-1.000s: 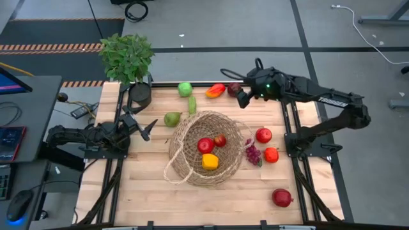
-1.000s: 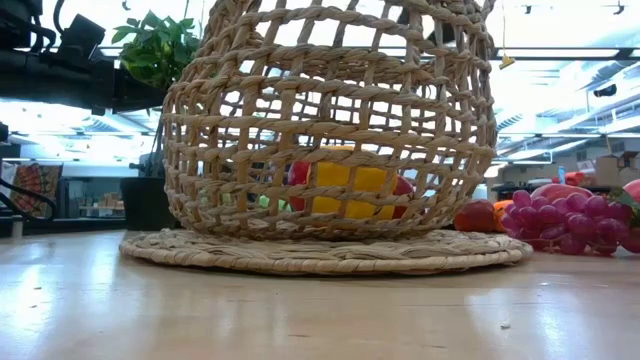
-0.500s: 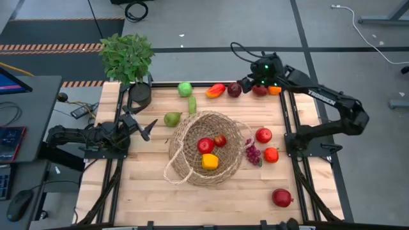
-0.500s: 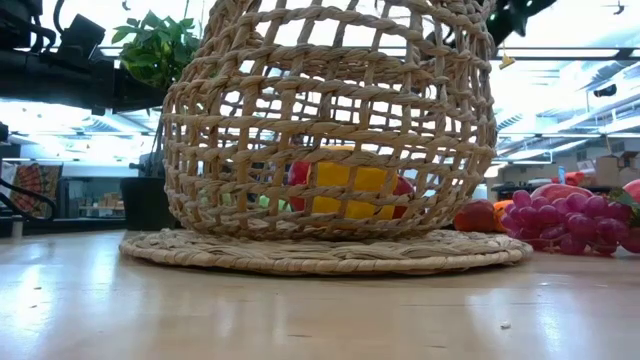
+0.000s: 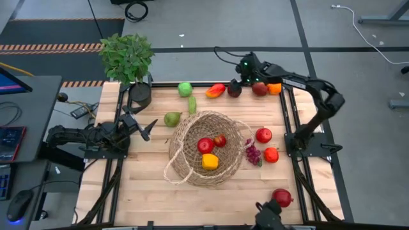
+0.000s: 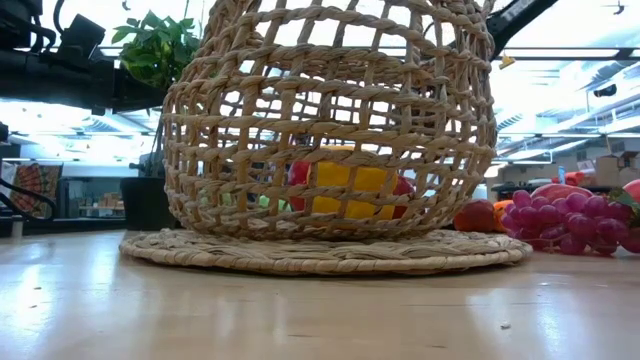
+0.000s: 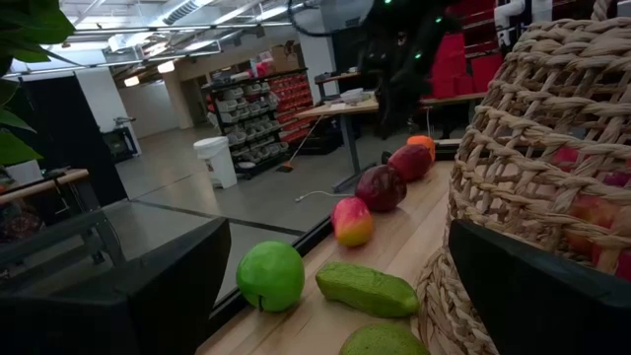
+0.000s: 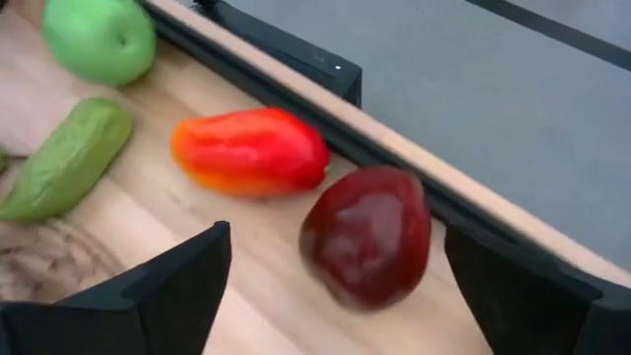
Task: Build produce basket
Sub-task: Put the red apple into the woven basket
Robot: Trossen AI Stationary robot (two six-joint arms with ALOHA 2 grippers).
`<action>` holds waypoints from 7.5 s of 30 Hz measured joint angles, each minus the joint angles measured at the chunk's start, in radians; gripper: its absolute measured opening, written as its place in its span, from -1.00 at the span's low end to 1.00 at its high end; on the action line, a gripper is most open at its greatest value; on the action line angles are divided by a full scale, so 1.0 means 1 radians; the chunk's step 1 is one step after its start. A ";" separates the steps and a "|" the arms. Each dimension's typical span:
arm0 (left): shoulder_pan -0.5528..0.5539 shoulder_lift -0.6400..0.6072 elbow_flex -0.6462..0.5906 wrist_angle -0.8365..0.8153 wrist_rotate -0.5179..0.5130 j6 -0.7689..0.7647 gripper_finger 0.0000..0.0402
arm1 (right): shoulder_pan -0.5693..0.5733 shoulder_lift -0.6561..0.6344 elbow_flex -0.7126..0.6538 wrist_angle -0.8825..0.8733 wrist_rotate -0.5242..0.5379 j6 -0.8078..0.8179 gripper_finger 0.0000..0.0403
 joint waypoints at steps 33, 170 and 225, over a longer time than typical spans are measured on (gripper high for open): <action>0.000 0.000 0.000 0.000 0.000 0.000 0.93 | 0.002 0.268 0.064 -0.038 0.047 -0.036 0.95; 0.000 0.000 0.000 0.000 0.000 0.000 0.93 | 0.750 -0.116 0.258 0.226 0.022 -0.806 0.77; 0.000 0.000 0.000 0.000 0.000 0.000 0.93 | 0.885 0.366 0.745 -0.903 -0.079 0.063 0.96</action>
